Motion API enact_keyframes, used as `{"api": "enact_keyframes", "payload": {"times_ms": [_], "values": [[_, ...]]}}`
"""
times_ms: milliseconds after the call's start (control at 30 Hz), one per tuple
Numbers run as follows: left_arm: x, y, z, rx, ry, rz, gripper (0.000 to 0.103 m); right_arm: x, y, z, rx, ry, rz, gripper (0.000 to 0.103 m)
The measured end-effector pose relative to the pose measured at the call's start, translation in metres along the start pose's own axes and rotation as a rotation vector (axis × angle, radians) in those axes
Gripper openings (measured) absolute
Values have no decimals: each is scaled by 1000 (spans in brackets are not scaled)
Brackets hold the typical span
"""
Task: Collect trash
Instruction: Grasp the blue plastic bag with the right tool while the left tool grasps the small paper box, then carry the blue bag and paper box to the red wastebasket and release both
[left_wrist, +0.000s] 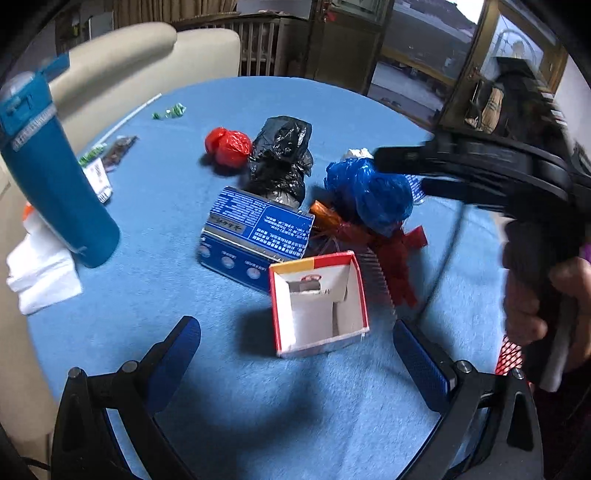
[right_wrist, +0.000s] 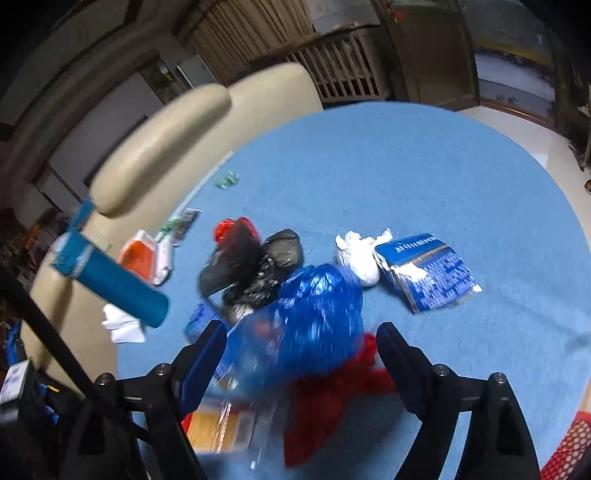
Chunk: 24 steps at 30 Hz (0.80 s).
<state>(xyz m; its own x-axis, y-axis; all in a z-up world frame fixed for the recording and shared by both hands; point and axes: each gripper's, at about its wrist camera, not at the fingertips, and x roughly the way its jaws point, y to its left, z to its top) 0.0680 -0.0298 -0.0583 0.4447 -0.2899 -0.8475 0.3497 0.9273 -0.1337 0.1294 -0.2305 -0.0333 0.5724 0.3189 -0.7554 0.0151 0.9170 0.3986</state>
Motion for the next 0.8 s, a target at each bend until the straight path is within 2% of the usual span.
{"api": "enact_keyframes", "payload": {"times_ms": [33, 100, 133, 167, 200, 233, 267, 433, 600, 800], "values": [[3, 3, 1, -20, 3, -6, 103, 8, -2, 2, 10, 21, -14, 83], [5, 7, 2, -43, 3, -29, 99, 29, -6, 5, 35, 64, -35, 64], [7, 8, 2, -51, 7, -51, 86, 39, -6, 7, 44, 94, -32, 43], [8, 10, 2, -57, 17, -62, 69, 46, -7, 6, 45, 116, -41, 41], [12, 11, 2, -66, 31, -72, 63, 50, -9, 5, 52, 123, -40, 40], [14, 13, 1, -79, 44, -89, 51, 50, -9, 4, 59, 116, -34, 39], [15, 14, 1, -85, 46, -96, 48, 45, -9, 2, 55, 107, -30, 34], [0, 12, -7, -78, -7, -77, 48, 6, -13, -11, 38, 22, 11, 32], [-32, 2, -10, -40, -78, -37, 48, -55, -25, -33, 40, -63, 48, 32], [-70, -36, -5, 77, -137, -73, 48, -133, -69, -77, 118, -131, 36, 32]]}}
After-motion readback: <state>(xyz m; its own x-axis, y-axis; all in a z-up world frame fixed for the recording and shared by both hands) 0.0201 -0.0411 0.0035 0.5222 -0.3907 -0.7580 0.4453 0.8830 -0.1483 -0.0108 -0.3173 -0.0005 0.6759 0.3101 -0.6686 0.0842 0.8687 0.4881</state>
